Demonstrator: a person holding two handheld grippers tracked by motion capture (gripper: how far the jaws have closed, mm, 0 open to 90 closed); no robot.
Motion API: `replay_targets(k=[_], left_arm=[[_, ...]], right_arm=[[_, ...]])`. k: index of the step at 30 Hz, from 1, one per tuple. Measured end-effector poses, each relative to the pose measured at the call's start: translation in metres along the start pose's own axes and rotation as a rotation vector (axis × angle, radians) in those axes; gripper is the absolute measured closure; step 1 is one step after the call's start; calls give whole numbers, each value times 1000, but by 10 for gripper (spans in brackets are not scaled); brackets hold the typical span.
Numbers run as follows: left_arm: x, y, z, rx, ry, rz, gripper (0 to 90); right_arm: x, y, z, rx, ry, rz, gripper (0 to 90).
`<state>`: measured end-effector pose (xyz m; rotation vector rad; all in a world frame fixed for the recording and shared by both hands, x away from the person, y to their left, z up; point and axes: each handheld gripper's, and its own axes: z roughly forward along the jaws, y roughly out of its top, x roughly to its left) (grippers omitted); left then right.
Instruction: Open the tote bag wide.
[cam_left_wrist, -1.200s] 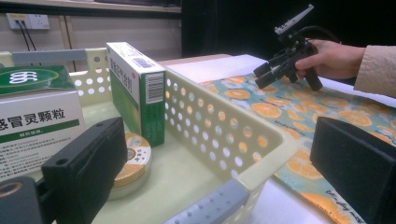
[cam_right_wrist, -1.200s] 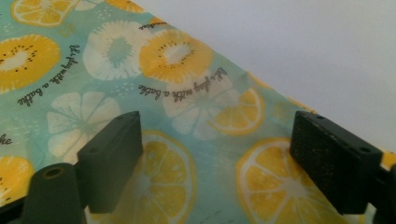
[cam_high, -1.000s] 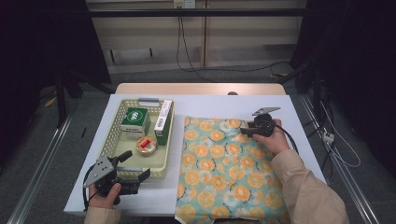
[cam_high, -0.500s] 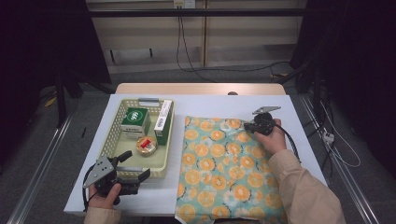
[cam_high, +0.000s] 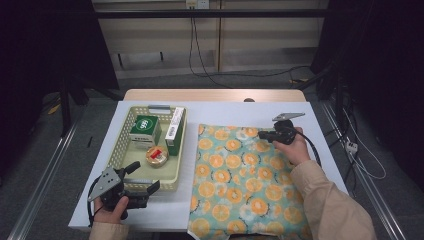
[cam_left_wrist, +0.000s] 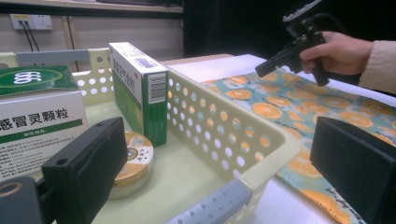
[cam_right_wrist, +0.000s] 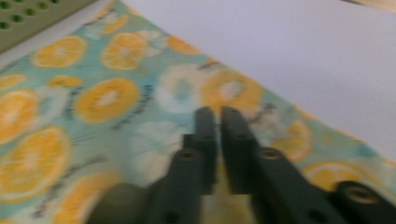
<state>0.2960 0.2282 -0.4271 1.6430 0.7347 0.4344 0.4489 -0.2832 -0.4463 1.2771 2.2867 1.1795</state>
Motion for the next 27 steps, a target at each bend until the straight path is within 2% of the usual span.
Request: replay_targets(k=[1, 2, 4, 5, 6, 7, 9, 10, 12, 14, 16, 18, 20, 21, 22, 23, 25, 27], left_arm=[[0, 0, 0, 1, 0, 0, 37], [-1, 0, 0, 1, -1, 0, 37], [-1, 0, 0, 3, 0, 3, 37], [-2, 0, 0, 1, 0, -1, 37], [-2, 1, 0, -1, -4, 4, 37], [-3, 1, 0, 0, -2, 7, 37], [-4, 2, 2, -1, -4, 6, 37], [-5, 2, 2, 2, -7, 11, 37], [-6, 3, 3, 1, -10, 14, 37], [-7, 3, 3, -1, -11, 14, 37], [-7, 4, 3, -5, -11, 11, 37], [-6, 3, 2, -8, -11, 8, 37], [-5, 3, 2, -10, -13, 3, 37], [-5, 3, 2, -13, -12, -2, 37], [-4, 3, 2, -12, -13, 0, 37], [-4, 4, 2, -12, -12, 1, 37], [-4, 4, 2, -14, -13, 0, 37], [-5, 4, 2, -15, -15, 1, 37]], right_arm=[[7, 1, -3, 5, -12, -7, 640], [15, 1, -5, 16, -27, -19, 556], [28, 0, -9, 24, 3, -52, 467], [33, -1, -10, 23, 10, -58, 384], [38, -1, -11, 30, -5, -81, 342], [40, -1, -11, 30, -16, -109, 339], [37, 2, -10, 28, -23, -148, 315], [32, 3, -7, 30, -35, -143, 280], [18, 7, 1, 44, -55, -119, 272], [2, 11, 9, 46, -80, -117, 238], [-12, 13, 18, 64, -78, -78, 229], [-23, 15, 26, 70, -84, -65, 225], [-29, 16, 32, 58, -71, -57, 245], [-30, 17, 35, 74, -62, -46, 291], [-30, 16, 38, 102, -60, -67, 279], [-28, 16, 39, 107, -62, -86, 276], [-28, 15, 40, 103, -70, -79, 294], [-27, 15, 38, 106, -69, -86, 378]])
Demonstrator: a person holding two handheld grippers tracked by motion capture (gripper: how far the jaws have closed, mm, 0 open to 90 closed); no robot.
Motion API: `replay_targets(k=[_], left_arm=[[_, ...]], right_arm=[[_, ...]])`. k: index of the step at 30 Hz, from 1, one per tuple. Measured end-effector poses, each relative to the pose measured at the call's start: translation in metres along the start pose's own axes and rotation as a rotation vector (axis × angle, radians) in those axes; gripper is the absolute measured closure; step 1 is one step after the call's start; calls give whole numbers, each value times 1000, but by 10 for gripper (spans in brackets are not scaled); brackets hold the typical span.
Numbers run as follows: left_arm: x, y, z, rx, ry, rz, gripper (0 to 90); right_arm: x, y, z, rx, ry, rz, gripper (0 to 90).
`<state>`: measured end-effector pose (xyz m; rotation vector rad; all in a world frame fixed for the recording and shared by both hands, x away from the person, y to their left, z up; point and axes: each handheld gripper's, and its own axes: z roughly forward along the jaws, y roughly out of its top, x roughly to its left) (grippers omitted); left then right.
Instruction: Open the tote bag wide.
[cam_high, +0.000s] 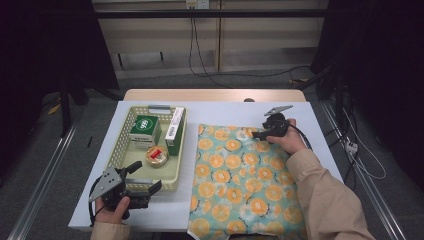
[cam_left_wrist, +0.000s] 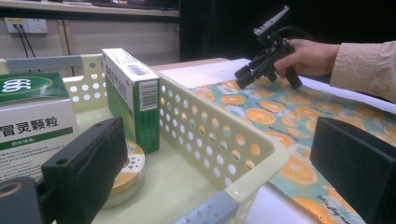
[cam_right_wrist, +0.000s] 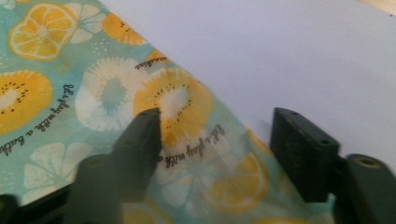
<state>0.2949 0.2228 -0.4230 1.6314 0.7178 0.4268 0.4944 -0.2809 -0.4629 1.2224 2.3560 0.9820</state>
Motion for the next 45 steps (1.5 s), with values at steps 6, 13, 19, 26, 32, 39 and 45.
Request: replay_targets(k=[6, 13, 19, 26, 32, 39, 45], left_arm=[[-2, -1, 2, 14, -4, 9, 37], [-2, -2, 0, 18, 3, 13, 37], [-1, -1, -1, 13, 11, 7, 37], [-1, 1, -1, 7, 12, 4, 37], [0, 1, -1, 6, 18, -1, 37], [2, 1, 0, 4, 19, -7, 37], [2, 0, 1, 13, 13, -10, 37]], right_arm=[[-1, -1, -2, -5, -21, 30, 508], [3, 0, -6, 14, 2, 7, 900], [9, 7, -9, 12, 35, 16, 900], [-6, 25, -24, -66, 1, 69, 900], [-32, 48, -33, -132, -77, 126, 900], [-65, 59, -27, -172, -170, 216, 900], [-63, 51, -20, -125, -142, 211, 498]])
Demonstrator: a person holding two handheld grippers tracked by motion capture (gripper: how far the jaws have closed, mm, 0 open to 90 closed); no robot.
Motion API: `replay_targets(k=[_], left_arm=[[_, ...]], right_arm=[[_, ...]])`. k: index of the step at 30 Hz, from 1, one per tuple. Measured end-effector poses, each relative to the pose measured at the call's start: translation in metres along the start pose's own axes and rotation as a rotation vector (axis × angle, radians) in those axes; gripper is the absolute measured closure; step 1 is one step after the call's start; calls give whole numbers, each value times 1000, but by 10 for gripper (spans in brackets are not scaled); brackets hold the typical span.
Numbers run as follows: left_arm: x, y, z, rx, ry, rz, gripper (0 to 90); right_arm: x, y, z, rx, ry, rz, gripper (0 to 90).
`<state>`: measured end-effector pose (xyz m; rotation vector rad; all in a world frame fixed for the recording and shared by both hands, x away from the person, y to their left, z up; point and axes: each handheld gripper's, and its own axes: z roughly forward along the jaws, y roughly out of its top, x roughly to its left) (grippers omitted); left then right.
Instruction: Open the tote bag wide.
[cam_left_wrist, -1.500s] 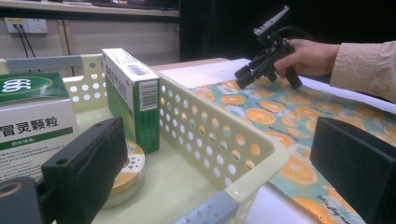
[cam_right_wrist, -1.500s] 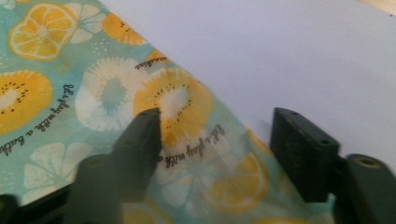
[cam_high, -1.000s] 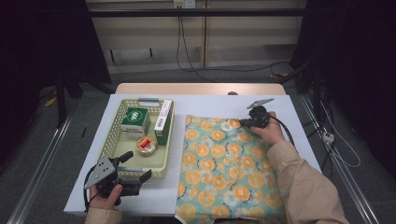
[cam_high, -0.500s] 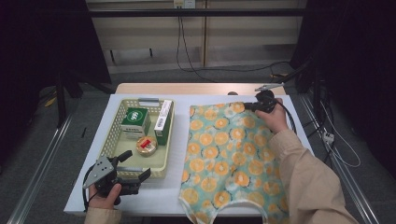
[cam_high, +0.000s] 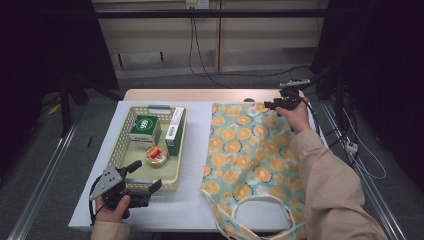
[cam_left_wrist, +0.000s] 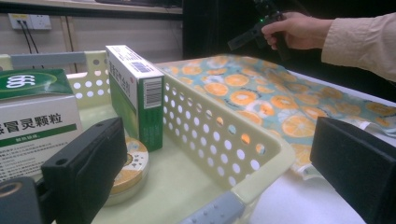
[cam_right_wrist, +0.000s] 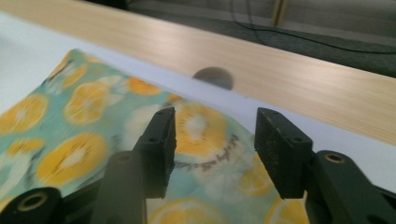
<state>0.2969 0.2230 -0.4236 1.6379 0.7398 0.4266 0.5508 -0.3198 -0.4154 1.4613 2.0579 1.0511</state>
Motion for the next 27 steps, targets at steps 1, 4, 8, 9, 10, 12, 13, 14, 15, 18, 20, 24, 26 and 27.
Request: replay_targets(k=[1, 4, 8, 9, 10, 12, 13, 14, 15, 18, 20, 24, 26, 27], left_arm=[[0, 0, 0, 0, -2, 2, 37], [0, 0, 1, 6, -10, 9, 37], [0, -1, 2, 9, -16, 9, 36], [0, -1, 2, 8, -18, 8, 36], [1, -1, 2, 7, -17, 9, 36], [2, -2, 2, 3, -19, 0, 35], [2, -2, 1, 1, -17, -1, 35], [2, -2, 1, 1, -16, -2, 35], [2, -1, 1, 1, -17, 2, 35], [2, 0, 0, -7, -23, 3, 35], [1, 0, 1, -7, -26, 1, 35], [-1, 0, 0, -7, -24, 5, 35], [-2, 1, 0, -11, -26, 7, 35], [-3, 1, 0, -10, -24, 7, 35]], right_arm=[[4, -2, -2, 5, 15, -19, 485], [16, -5, -11, 6, 43, -53, 386], [35, -14, -28, 1, 88, -98, 312], [39, -16, -32, -10, 99, -101, 312], [44, -19, -36, -12, 110, -110, 307], [54, -27, -43, -2, 128, -144, 292], [59, -30, -47, 5, 138, -154, 292], [63, -34, -50, 5, 155, -160, 291], [68, -38, -54, -1, 166, -163, 286], [82, -50, -67, -15, 198, -173, 269], [91, -59, -76, -15, 220, -196, 257], [109, -78, -93, -5, 248, -247, 227], [115, -88, -100, -7, 271, -256, 222], [118, -93, -103, 2, 279, -256, 219]])
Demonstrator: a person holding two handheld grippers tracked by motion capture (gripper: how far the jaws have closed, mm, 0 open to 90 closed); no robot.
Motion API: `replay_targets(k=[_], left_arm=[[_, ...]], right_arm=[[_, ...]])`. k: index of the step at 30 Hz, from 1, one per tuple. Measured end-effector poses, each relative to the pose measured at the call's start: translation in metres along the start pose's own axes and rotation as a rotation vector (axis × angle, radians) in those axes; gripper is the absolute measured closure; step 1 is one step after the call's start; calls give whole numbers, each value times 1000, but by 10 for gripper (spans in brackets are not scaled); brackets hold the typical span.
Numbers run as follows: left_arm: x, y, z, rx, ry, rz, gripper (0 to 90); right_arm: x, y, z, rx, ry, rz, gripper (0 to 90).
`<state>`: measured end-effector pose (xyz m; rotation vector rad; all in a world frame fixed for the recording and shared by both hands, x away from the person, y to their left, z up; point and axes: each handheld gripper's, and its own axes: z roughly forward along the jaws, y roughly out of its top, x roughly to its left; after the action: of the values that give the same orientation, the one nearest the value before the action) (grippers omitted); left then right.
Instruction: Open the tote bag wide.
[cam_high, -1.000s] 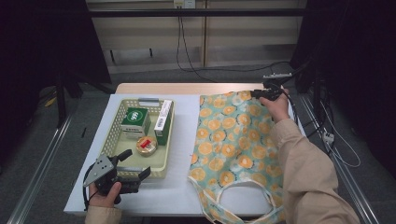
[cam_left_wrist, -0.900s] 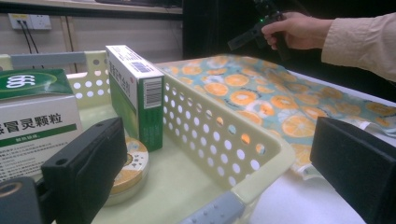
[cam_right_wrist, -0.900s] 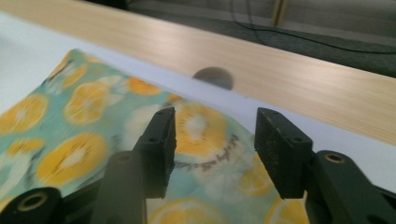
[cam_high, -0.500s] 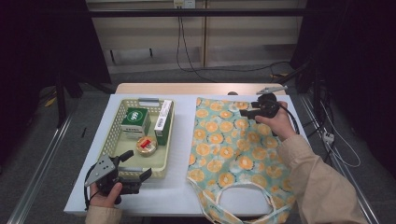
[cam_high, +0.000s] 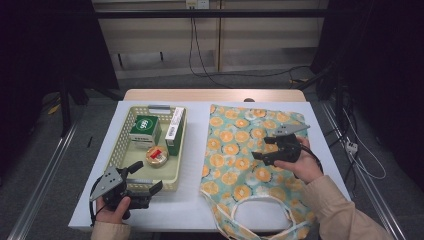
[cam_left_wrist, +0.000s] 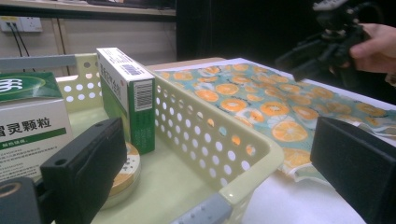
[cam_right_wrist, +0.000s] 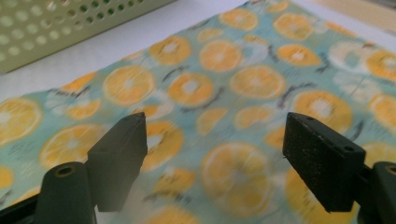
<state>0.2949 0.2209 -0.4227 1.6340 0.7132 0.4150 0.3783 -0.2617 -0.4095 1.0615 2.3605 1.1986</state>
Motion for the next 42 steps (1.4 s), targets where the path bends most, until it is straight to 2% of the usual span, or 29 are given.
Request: replay_targets(k=[4, 8, 11, 22, 28, 34, 35, 37, 40, 42], left_arm=[[-3, 0, 3, 8, -6, 9, 35], [-4, 0, 4, 10, -8, 11, 35], [-5, 0, 4, 11, -4, 9, 35], [-4, -1, 4, 18, 1, 10, 35], [-4, -1, 4, 17, -1, 14, 35], [-4, 0, 4, 15, 1, 10, 35], [-4, 0, 4, 14, 1, 9, 35], [-4, 0, 4, 12, 1, 8, 35], [-5, 0, 4, 14, 1, 10, 35], [-5, 0, 4, 14, 0, 12, 35]], right_arm=[[15, -15, -6, 19, 29, -15, 171], [25, -26, -11, 34, 69, -35, 170], [32, -32, -13, 43, 83, -46, 171], [55, -51, -12, 78, 154, -111, 232], [67, -57, -9, 118, 193, -177, 260], [73, -65, -5, 154, 199, -245, 405], [72, -64, -5, 150, 202, -244, 457], [71, -64, -5, 141, 199, -244, 618], [68, -62, -3, 135, 188, -224, 758], [65, -60, -1, 135, 185, -230, 826]])
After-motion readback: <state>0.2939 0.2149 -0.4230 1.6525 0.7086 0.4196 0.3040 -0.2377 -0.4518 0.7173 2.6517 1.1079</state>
